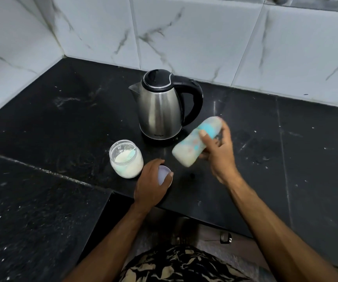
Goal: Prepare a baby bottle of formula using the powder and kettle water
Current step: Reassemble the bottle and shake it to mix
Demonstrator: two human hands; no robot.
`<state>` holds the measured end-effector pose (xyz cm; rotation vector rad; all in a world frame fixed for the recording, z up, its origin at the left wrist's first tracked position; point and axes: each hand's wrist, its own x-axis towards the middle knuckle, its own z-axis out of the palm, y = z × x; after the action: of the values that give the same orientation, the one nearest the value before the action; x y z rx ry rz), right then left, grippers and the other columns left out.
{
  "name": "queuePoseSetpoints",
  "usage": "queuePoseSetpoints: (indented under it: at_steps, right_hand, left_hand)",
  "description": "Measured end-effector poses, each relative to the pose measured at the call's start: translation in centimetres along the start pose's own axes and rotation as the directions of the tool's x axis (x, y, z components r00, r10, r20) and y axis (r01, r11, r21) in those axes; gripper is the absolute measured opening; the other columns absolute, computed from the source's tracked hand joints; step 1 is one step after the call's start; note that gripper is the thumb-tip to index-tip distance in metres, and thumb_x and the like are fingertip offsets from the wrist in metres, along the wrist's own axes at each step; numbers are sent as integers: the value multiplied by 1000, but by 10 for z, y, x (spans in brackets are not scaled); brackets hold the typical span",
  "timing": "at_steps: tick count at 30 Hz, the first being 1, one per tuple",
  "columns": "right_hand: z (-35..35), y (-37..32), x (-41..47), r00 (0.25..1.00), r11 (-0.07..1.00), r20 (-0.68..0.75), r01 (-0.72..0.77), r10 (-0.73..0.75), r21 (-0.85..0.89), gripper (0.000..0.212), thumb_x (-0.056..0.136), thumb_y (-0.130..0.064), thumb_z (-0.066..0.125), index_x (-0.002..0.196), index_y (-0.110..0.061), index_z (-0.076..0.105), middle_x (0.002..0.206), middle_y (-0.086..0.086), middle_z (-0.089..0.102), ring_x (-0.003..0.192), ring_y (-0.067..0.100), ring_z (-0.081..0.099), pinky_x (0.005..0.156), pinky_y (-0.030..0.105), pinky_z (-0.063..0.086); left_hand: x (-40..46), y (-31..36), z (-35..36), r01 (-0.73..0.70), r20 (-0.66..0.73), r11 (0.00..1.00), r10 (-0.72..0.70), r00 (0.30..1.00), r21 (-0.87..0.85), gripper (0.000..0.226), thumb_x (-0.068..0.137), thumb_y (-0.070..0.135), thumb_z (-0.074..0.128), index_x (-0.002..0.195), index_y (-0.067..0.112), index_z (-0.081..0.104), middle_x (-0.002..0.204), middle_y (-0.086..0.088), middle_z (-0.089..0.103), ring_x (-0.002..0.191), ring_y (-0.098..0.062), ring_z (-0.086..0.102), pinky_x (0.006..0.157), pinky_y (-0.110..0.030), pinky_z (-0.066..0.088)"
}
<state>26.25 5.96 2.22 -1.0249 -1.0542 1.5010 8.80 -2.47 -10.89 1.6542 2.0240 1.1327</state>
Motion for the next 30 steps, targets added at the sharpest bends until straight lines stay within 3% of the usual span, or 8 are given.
queuePoseSetpoints:
  at_steps: [2,7,12,17,22,24,27,30]
  right_hand:
    - [-1,1,3,999,992,-46,6,0,126,62,90,-21,70,141,-24,35,91,-9,72,88,17,70,62,40,60]
    - [3,8,-18,928,978,369,18,61,-206,72,80,-11,79,138,-28,39,110,10,65,90,18,72,64,31,59]
    - [0,-2,7,997,995,-70,25,-18,99,58,92,-16,67,141,-23,35,89,-10,72,84,15,71,62,40,60]
    - [1,5,-15,933,975,353,15,66,-221,72,81,-14,74,141,-26,36,113,14,63,91,20,72,63,31,59]
    - [-2,2,6,997,990,-80,8,4,141,56,91,-18,68,138,-24,39,92,-8,71,86,16,71,59,38,60]
    - [1,6,0,1000,990,2,-28,28,142,58,90,-16,70,138,-25,38,95,-5,71,86,17,71,60,38,60]
    - [6,10,-16,952,989,295,-35,78,-146,67,80,-19,79,132,-36,42,109,13,67,89,21,72,60,31,58]
    - [5,1,-2,998,1000,65,2,-1,-24,63,81,-22,76,134,-32,42,98,0,72,88,20,71,59,38,60]
  left_hand:
    - [-1,1,0,-4,-10,1000,4,1000,1,53,88,50,58,125,12,59,126,4,60,118,-10,51,104,-13,32]
    - [9,-10,2,-37,127,999,33,991,36,34,85,43,69,109,19,65,111,2,65,105,-17,60,97,-38,49]
    - [0,0,1,5,-2,1000,-5,1000,1,54,88,51,56,125,12,59,128,0,60,119,-11,51,105,-13,31]
    - [8,-10,3,-5,112,1000,5,994,3,42,84,42,71,116,16,63,117,0,65,110,-17,60,99,-37,48]
    - [0,0,0,6,-6,1000,-6,1000,-7,52,88,50,56,124,12,60,126,1,61,118,-13,53,105,-15,33]
    - [1,0,0,-7,16,1000,7,1000,-7,50,87,49,58,121,12,60,124,-2,62,116,-16,54,104,-20,37]
    - [6,-4,0,-30,78,999,28,997,27,40,85,42,70,112,14,64,114,-4,65,105,-21,61,94,-36,49]
    - [2,-2,0,0,35,1000,0,999,1,49,88,49,59,122,13,61,123,-1,62,114,-16,55,102,-25,41]
